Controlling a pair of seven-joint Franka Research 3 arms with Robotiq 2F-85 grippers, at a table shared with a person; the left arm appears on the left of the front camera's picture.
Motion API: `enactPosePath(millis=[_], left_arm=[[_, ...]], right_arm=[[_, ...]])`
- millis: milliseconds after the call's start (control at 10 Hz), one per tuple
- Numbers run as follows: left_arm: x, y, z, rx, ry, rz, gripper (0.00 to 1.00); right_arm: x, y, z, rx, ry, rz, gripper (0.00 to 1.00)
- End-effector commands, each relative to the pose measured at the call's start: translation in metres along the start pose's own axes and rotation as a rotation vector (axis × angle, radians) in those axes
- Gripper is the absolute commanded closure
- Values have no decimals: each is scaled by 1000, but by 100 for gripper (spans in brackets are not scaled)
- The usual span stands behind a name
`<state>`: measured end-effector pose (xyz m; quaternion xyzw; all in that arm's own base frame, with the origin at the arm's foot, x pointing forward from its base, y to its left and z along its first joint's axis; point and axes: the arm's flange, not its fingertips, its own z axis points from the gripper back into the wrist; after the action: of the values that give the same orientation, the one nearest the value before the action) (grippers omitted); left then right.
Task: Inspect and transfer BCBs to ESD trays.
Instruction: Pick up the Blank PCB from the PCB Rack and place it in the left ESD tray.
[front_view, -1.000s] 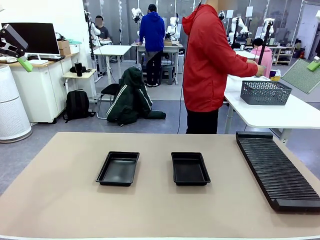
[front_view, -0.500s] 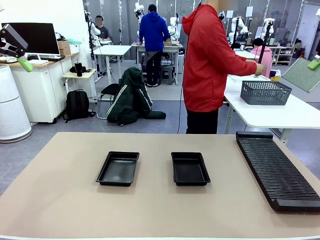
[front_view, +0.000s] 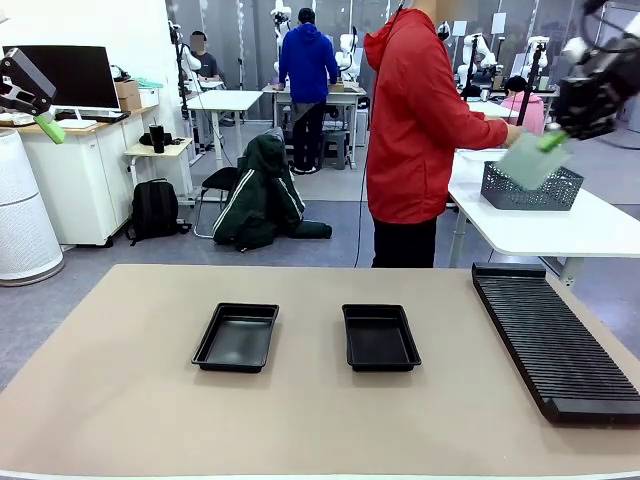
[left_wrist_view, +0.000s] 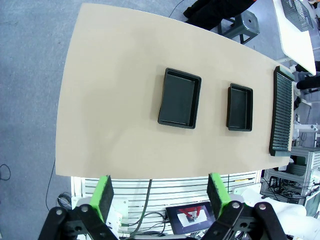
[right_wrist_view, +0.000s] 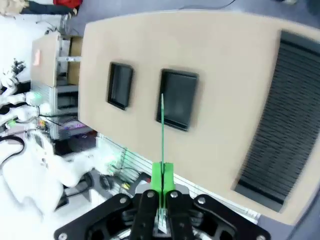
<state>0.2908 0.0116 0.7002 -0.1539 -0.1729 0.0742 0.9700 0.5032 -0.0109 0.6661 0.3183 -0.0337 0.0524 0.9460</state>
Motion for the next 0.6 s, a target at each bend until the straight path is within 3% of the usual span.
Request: enactPosePath(millis=[0,200,500], left_arm=[[0,1,-2,-4,2,4,0],[0,1,-2,-4,2,4,0],[0,1,-2,-4,2,4,0]], right_arm=[[-16,40,-61,89,-46,-104,98],[-15,74,-139,145,-82,-187,98],[-24,83,-248,238,-125,-177,98]])
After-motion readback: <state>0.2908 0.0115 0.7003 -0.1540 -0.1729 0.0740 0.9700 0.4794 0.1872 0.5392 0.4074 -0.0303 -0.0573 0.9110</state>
